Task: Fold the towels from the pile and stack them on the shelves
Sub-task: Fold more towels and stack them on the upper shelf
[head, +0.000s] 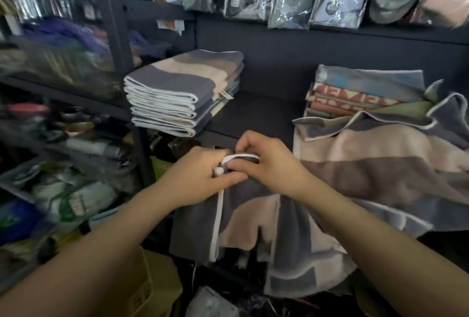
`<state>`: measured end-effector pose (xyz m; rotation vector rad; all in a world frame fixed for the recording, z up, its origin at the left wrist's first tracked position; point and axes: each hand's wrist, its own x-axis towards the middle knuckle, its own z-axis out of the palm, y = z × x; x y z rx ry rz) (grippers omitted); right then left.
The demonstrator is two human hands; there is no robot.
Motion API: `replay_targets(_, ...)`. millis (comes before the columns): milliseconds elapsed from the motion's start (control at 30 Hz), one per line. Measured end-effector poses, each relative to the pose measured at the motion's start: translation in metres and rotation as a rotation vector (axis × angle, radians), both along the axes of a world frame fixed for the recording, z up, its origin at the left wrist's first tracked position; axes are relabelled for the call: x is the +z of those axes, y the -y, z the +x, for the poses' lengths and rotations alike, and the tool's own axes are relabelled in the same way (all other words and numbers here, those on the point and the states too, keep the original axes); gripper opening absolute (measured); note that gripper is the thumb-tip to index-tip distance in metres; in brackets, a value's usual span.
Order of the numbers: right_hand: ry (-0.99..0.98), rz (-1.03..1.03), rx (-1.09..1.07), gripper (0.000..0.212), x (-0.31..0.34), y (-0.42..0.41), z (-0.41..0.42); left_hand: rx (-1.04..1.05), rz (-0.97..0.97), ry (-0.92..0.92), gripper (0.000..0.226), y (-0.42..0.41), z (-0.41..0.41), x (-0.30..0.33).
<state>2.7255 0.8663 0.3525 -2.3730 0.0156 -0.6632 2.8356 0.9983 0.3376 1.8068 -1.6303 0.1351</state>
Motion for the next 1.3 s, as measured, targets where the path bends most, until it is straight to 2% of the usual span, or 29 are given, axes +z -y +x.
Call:
replay_targets(133,-0.016,0.094,0.11,0.017,-0.01,-0.001,0.008,-0.022,-0.092,-0.133,0.024,-0.013,0.011,-0.011)
replay_targets(200,-0.048,0.039,0.089,0.012,-0.021,-0.001,0.012,-0.002,-0.156,-0.2,0.027,-0.02,0.016,-0.015)
replay_targets(233,-0.067,-0.017,0.061,0.012,-0.028,-0.003,0.015,0.024,-0.174,-0.217,0.037,-0.023,0.019,-0.019)
replay_targets(300,-0.089,-0.097,0.022,0.018,-0.042,-0.006,0.022,0.066,-0.194,-0.234,0.048,-0.03,0.024,-0.026)
replay_targets(367,-0.097,-0.141,0.019,0.025,-0.058,-0.007,0.03,0.136,-0.25,-0.291,0.045,-0.036,0.029,-0.03)
replay_targets(467,-0.21,-0.208,-0.037,0.012,-0.083,0.006,0.041,0.335,-0.377,-0.483,0.037,-0.046,0.039,-0.029)
replay_targets(567,-0.397,-0.169,-0.17,0.013,-0.101,0.027,0.039,0.463,-0.543,-0.761,0.032,-0.055,0.053,-0.025)
replay_targets(700,-0.584,-0.095,-0.289,0.021,-0.127,0.035,0.029,0.525,-0.522,-1.044,0.028,-0.061,0.062,-0.03)
replay_targets(767,-0.585,-0.025,-0.31,0.022,-0.136,0.03,0.027,0.535,-0.49,-1.057,0.028,-0.057,0.067,-0.036)
replay_targets(900,-0.485,0.199,-0.329,0.006,-0.13,0.013,0.029,0.673,-0.149,-0.716,0.024,-0.044,0.087,-0.06)
replay_targets(1000,-0.376,0.479,-0.275,0.014,-0.11,-0.004,0.031,0.689,-0.036,-0.72,0.03,-0.037,0.087,-0.072)
replay_targets(1133,-0.335,0.678,-0.084,0.015,-0.087,-0.028,0.026,0.609,-0.054,-0.784,0.026,-0.028,0.078,-0.081)
replay_targets(1233,-0.337,0.801,-0.007,0.034,-0.078,-0.039,0.024,0.489,-0.164,-0.883,0.021,-0.026,0.069,-0.075)
replay_targets(1300,-0.359,0.815,0.032,0.045,-0.078,-0.042,0.025,0.372,-0.185,-0.842,0.015,-0.026,0.059,-0.066)
